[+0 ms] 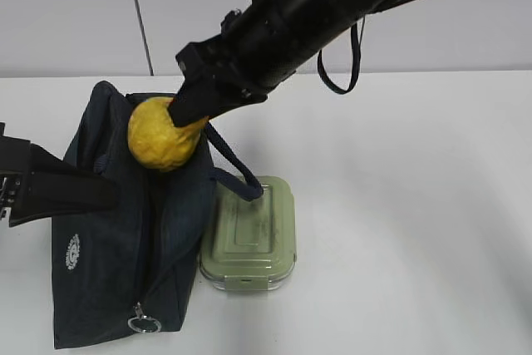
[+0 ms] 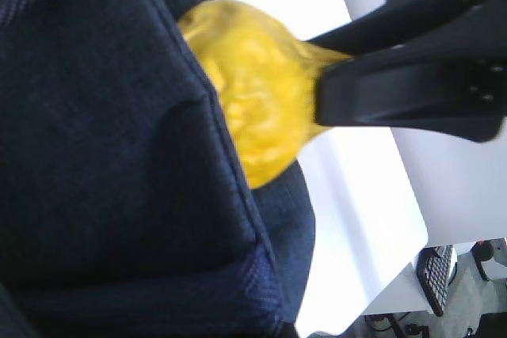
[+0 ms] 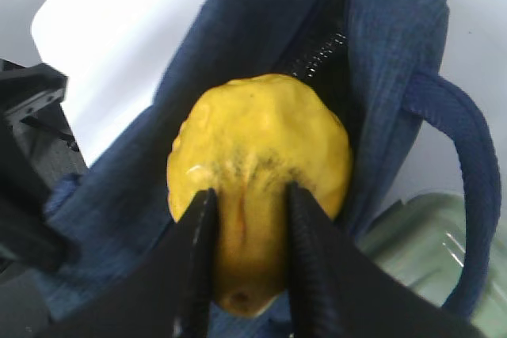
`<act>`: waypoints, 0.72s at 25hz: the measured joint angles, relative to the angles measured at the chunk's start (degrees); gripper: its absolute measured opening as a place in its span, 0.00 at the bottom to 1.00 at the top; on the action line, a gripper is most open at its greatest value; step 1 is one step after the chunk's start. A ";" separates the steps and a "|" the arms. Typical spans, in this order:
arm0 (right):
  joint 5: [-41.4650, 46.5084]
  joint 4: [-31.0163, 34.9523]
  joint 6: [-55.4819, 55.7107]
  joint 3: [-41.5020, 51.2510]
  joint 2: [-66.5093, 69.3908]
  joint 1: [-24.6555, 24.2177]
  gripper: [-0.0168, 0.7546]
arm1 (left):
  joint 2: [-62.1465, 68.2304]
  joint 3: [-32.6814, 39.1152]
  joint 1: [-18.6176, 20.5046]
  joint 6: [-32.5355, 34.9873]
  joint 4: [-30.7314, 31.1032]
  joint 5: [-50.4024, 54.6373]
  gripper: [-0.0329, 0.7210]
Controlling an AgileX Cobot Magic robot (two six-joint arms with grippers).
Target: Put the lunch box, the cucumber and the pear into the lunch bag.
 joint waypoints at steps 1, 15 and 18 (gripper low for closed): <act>-0.67 -0.23 -0.11 0.00 1.03 0.00 0.28 | 0.00 0.00 0.00 0.00 0.00 0.44 0.02; -2.05 1.85 -1.42 0.00 4.45 0.00 0.40 | -3.00 0.00 0.00 0.00 -0.99 1.65 0.02; -2.31 3.02 -1.54 0.00 4.45 0.00 0.53 | -3.00 0.00 0.00 0.00 -0.99 1.65 0.02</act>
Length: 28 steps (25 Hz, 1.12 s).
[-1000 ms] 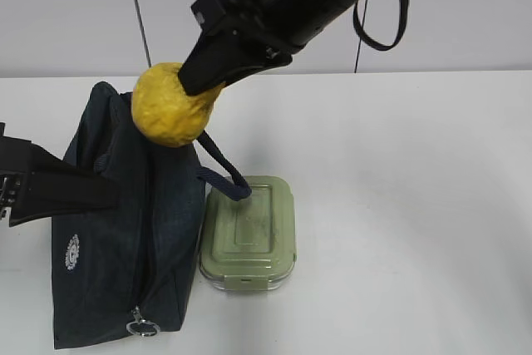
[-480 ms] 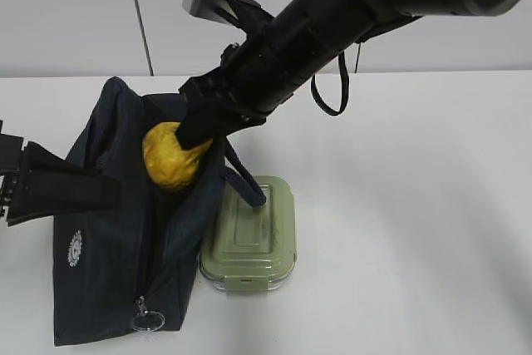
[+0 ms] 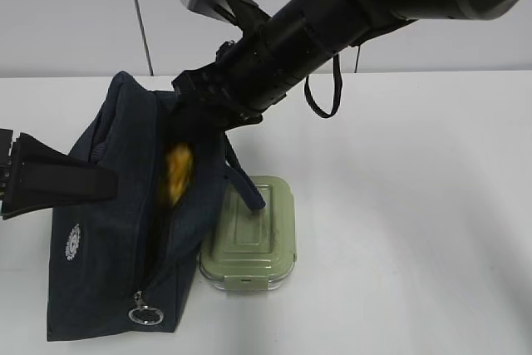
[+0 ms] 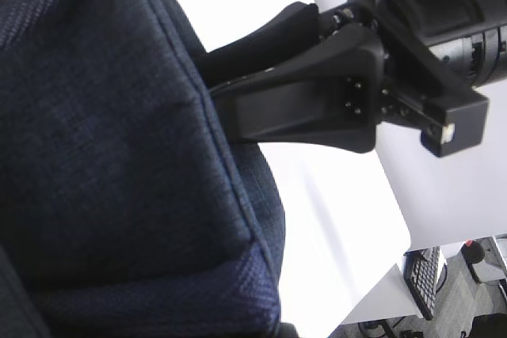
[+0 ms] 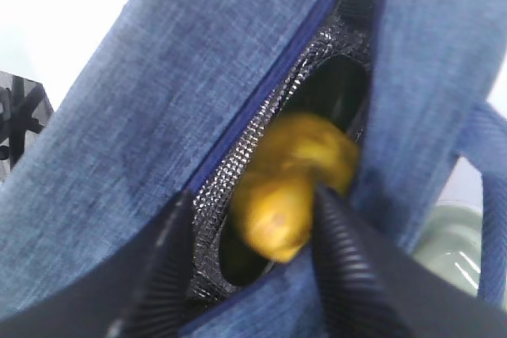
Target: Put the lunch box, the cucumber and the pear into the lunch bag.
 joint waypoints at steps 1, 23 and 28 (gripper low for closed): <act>0.00 -0.01 0.00 -0.37 0.00 0.00 0.56 | 0.00 0.00 0.00 0.00 0.09 0.00 0.02; 18.70 -28.08 16.55 -6.00 -15.76 -1.63 0.55 | 0.00 0.00 0.00 0.00 0.09 -0.04 0.02; 18.74 -28.79 18.75 2.41 -22.75 -1.63 0.55 | 0.00 0.00 0.00 0.00 0.04 -0.04 0.02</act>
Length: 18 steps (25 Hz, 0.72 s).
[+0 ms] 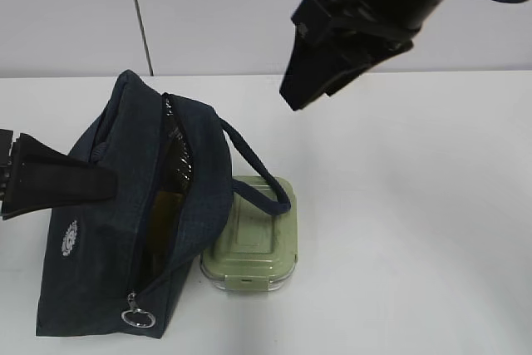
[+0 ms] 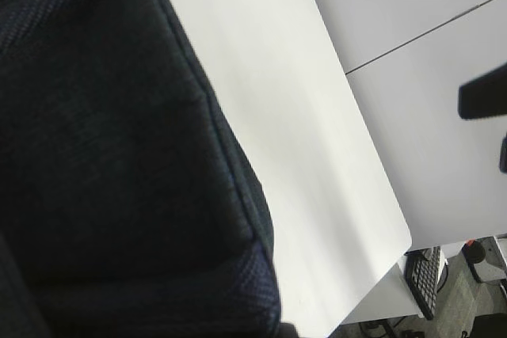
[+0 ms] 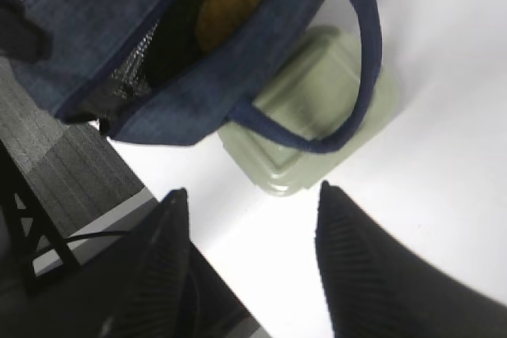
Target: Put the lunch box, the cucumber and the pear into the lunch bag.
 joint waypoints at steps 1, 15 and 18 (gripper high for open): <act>-0.56 -0.13 0.52 2.62 -1.64 0.00 0.55 | 0.00 0.00 0.00 0.00 0.00 0.00 0.02; -23.63 16.68 -1.66 37.71 -16.17 0.00 0.55 | 0.00 0.00 0.00 0.00 -0.33 0.05 0.02; -27.32 21.93 -5.49 40.85 -16.17 0.00 0.55 | 0.00 0.00 0.00 0.00 -0.33 0.05 0.02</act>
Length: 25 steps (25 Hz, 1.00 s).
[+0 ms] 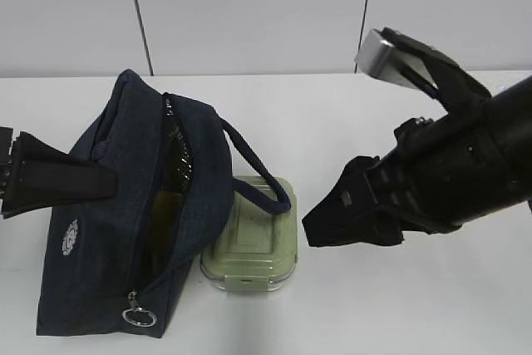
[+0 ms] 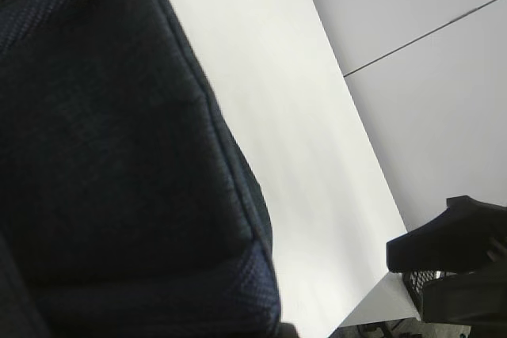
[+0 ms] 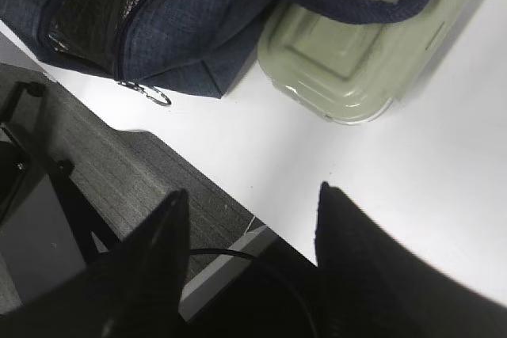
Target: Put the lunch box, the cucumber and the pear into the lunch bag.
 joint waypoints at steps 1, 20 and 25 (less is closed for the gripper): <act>-0.45 1.28 -1.01 0.51 0.12 -0.12 0.54 | 0.00 0.00 0.00 0.00 0.00 0.00 0.02; 16.54 32.54 -38.09 0.86 19.41 -17.39 0.40 | 0.00 0.00 0.00 0.00 -0.05 0.00 0.02; 17.65 37.67 -43.83 0.86 25.94 -17.95 0.40 | 0.00 0.00 0.00 0.00 -0.05 0.00 0.02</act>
